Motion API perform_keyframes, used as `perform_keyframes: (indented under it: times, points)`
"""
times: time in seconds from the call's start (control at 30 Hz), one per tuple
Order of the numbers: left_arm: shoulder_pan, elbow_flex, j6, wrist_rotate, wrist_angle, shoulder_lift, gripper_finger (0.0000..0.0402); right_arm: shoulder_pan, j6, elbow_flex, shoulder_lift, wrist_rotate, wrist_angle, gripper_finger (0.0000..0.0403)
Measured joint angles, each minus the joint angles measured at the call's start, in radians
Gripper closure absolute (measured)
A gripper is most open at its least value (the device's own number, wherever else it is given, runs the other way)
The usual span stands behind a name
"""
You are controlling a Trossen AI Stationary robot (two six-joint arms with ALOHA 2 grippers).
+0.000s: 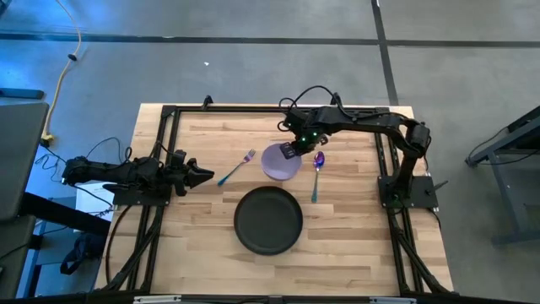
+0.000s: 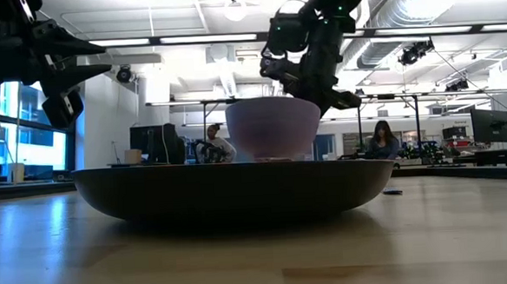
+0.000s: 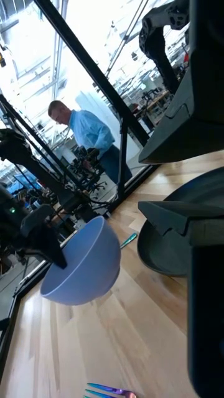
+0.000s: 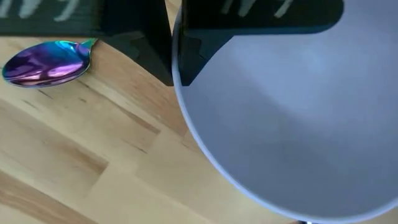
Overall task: Set table place
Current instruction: Put the violet bowl on the black plate
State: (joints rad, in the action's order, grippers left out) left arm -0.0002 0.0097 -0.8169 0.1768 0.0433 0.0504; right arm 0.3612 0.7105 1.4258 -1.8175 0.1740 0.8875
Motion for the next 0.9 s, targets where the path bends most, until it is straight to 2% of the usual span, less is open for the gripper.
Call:
perform_keyframes:
  times: [0.57, 0.9]
  points:
    - [0.0, 0.0, 0.0, 0.0, 0.0, 0.0, 0.0307, -0.02, 0.034, 0.0, 0.081, -0.002, 0.014, 0.0403]
    - [0.0, 0.0, -0.026, 0.0, 0.0, 0.0, 0.0307, -0.096, 0.097, 0.0, 0.146, -0.004, 0.058, 0.0403]
